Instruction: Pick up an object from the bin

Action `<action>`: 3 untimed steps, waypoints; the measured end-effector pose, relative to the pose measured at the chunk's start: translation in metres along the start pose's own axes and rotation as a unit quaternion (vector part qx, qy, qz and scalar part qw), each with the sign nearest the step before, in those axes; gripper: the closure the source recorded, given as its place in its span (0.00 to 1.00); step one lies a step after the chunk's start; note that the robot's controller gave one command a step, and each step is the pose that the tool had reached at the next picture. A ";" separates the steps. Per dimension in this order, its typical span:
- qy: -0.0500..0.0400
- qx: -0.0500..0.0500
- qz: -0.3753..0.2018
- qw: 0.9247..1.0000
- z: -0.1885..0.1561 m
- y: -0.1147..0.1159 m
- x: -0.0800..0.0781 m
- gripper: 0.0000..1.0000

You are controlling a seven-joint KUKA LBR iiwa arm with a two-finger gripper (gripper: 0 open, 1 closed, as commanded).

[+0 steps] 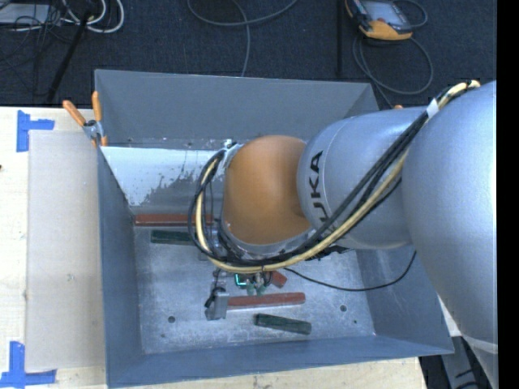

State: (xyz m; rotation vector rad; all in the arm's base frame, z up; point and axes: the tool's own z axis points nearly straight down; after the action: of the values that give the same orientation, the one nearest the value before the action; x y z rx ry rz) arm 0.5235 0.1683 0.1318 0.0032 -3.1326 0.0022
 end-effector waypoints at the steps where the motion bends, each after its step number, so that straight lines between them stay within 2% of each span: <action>1: -0.003 -0.001 0.002 1.000 -0.003 -0.001 -0.002 0.00; 2: -0.004 -0.001 0.013 1.000 0.030 -0.080 -0.027 0.00; 3: -0.002 0.000 0.005 1.000 0.001 -0.117 0.015 0.00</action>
Offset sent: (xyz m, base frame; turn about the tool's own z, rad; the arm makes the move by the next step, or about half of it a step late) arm 0.0505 -0.1574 -0.0618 0.0570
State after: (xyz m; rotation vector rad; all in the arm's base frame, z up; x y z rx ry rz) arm 0.5092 0.0511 0.1311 -0.0118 -3.1360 0.0011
